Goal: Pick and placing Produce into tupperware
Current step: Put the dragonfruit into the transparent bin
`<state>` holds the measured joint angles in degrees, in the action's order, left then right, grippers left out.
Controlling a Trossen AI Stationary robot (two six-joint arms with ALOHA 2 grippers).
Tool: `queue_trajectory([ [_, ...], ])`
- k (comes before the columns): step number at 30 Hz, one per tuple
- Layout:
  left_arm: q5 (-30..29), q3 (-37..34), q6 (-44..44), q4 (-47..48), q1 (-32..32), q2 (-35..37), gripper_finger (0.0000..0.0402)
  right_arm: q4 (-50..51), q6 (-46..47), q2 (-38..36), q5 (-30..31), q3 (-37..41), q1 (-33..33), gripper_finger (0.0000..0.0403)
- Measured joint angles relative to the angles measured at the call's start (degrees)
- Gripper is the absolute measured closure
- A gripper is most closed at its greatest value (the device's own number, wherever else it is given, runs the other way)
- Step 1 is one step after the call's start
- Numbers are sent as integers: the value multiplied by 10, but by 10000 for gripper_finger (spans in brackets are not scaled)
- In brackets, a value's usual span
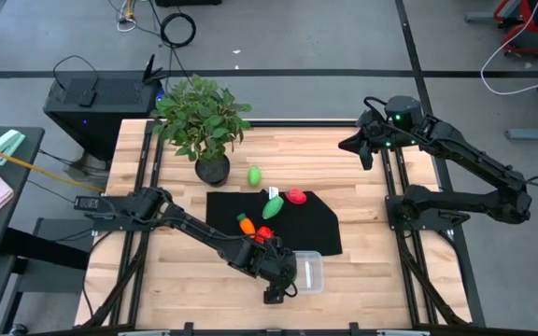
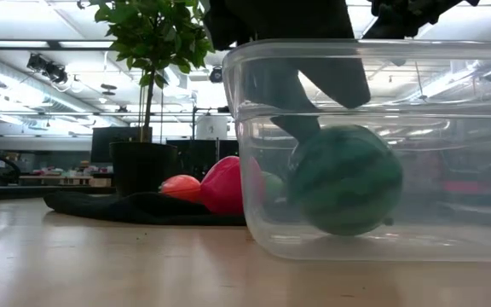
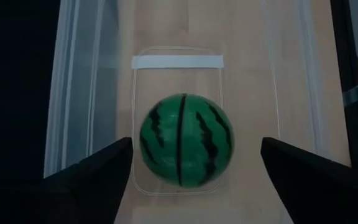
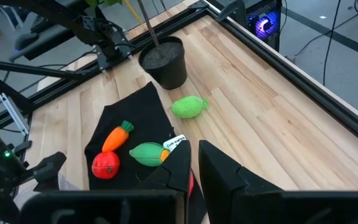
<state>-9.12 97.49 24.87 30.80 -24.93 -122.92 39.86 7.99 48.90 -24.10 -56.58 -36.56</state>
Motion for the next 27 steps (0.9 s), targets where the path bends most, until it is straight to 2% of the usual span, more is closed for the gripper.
queue_trajectory([
  [5,-14,20,-8,2,0,12,58,0,0,0,0,0,0,365],
  [9,-25,62,-34,12,0,17,74,5,-1,0,-2,0,0,365],
  [15,-88,163,-90,112,0,18,87,9,0,0,-42,0,0,365],
  [19,-124,226,-95,191,0,18,88,8,10,0,-76,4,12,365],
  [23,-153,274,-88,222,-2,18,88,8,8,2,-68,37,50,363],
  [27,-192,310,-88,231,-7,18,88,-29,5,18,-22,94,98,340],
])
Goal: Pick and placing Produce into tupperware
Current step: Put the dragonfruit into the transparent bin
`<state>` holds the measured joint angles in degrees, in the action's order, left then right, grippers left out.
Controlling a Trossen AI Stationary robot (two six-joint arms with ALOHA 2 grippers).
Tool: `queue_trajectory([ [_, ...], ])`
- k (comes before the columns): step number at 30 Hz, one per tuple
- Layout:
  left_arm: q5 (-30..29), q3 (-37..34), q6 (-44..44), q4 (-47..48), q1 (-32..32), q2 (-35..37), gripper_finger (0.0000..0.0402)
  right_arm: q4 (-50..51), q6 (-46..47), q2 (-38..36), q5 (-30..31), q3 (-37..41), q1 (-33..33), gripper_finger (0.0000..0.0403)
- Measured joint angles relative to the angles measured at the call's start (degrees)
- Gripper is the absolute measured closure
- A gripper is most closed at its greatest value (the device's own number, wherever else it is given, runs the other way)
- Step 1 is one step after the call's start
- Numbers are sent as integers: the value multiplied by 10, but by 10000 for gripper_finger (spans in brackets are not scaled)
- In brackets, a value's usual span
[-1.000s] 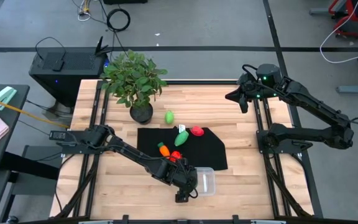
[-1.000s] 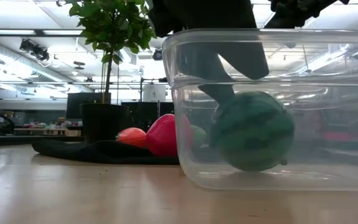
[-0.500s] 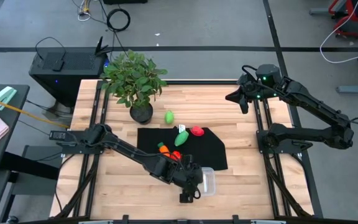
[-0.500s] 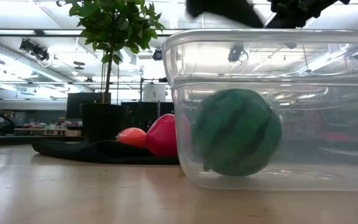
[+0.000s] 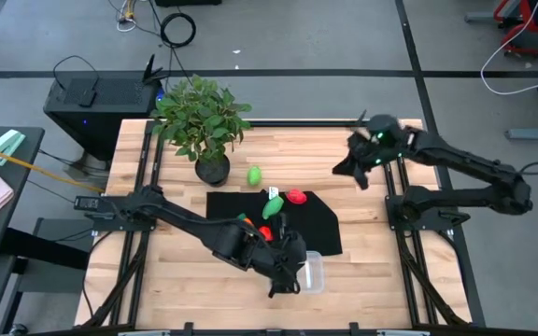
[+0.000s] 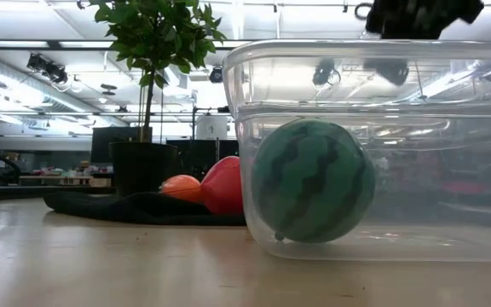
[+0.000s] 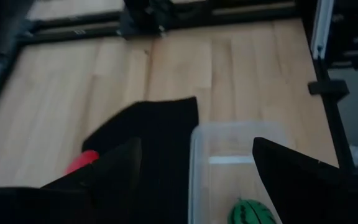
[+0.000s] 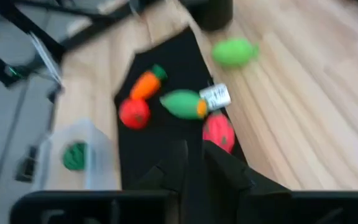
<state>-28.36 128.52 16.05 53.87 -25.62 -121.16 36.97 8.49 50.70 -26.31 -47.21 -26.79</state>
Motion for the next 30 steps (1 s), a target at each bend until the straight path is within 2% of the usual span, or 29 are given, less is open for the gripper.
queue_trajectory([
  [5,-26,25,11,19,-2,-1,88,-131,-5,39,30,61,49,273],
  [8,-30,35,21,24,-3,-1,88,-194,-39,74,57,76,75,227],
  [15,-31,45,52,30,-12,-1,88,-239,-96,170,130,78,109,146],
  [24,-62,44,73,30,-16,9,88,-283,-123,291,151,78,137,127],
  [30,-70,44,73,31,-15,14,88,-316,-134,335,176,78,143,124],
])
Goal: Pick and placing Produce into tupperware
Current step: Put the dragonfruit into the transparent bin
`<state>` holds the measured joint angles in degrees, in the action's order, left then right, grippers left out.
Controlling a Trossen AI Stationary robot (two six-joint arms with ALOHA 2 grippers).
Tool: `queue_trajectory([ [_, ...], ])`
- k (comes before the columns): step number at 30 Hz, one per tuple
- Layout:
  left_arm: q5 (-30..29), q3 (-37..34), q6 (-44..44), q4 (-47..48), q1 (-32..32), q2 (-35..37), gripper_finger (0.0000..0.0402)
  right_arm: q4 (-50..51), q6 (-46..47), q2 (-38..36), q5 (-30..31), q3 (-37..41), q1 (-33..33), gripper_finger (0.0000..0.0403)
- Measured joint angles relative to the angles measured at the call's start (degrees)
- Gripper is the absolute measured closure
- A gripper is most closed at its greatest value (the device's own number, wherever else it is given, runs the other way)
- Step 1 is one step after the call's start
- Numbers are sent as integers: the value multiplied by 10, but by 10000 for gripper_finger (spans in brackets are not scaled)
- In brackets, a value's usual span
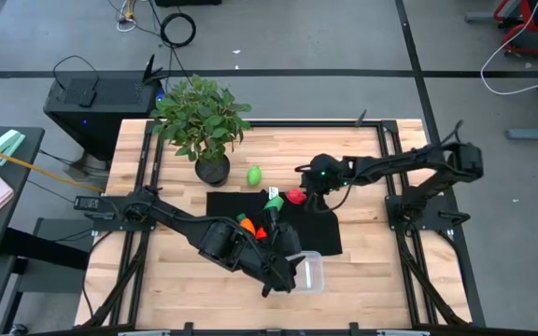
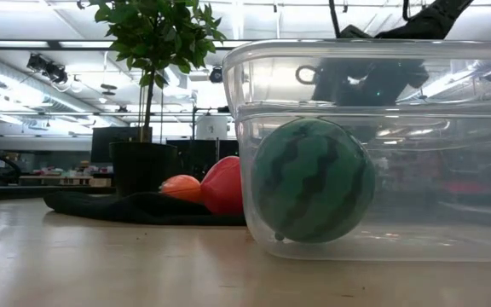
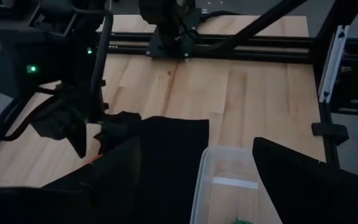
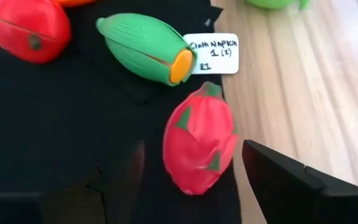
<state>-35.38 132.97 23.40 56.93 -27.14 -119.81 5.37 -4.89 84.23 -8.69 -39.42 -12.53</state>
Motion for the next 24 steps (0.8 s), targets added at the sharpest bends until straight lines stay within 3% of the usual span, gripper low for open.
queue_trajectory([
  [15,0,0,0,0,0,0,88,-41,28,59,23,-1,-1,50],
  [24,0,0,1,0,0,0,88,-69,28,100,29,-1,-1,49],
])
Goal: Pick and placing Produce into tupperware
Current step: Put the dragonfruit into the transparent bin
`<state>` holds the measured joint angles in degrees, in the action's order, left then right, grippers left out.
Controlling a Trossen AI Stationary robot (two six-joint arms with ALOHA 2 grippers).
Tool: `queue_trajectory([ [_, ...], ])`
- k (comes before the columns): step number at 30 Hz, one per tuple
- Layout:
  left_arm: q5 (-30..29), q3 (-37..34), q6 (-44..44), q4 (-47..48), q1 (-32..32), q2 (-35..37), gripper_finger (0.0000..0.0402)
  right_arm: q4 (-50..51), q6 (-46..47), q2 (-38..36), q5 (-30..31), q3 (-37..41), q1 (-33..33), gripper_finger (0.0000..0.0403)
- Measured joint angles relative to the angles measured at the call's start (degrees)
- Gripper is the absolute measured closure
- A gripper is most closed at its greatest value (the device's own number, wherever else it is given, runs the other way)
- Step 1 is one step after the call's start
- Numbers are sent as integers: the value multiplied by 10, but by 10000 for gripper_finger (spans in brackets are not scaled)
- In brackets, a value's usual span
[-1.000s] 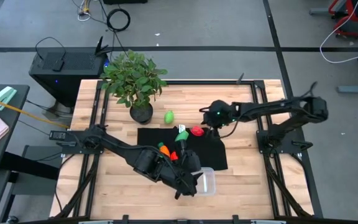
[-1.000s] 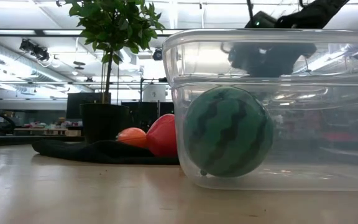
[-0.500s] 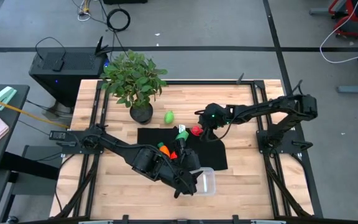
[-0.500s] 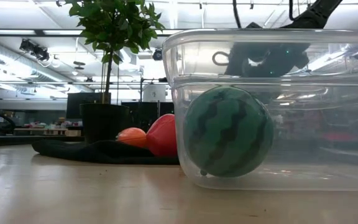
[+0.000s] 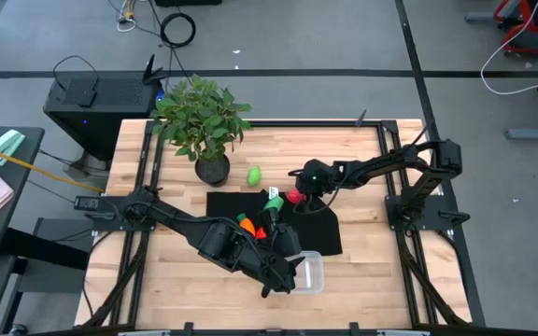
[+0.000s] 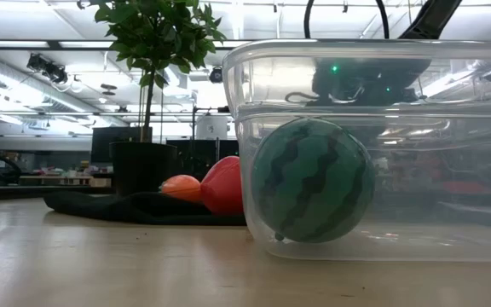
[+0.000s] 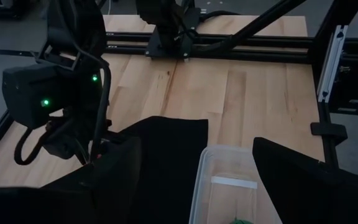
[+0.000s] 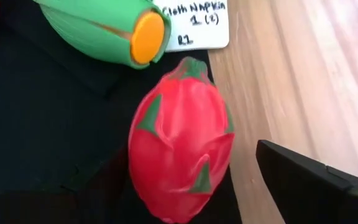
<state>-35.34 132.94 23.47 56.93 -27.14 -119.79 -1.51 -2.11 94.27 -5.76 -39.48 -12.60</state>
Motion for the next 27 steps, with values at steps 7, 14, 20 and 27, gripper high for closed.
queue_trajectory([
  [7,0,0,4,3,0,0,88,-5,5,6,0,0,0,60],
  [14,-1,0,4,6,1,0,88,-5,7,6,0,0,0,86],
  [20,-2,0,4,9,1,0,88,-5,7,6,0,0,0,116],
  [27,-6,0,4,18,1,0,88,-5,7,5,0,0,0,146],
])
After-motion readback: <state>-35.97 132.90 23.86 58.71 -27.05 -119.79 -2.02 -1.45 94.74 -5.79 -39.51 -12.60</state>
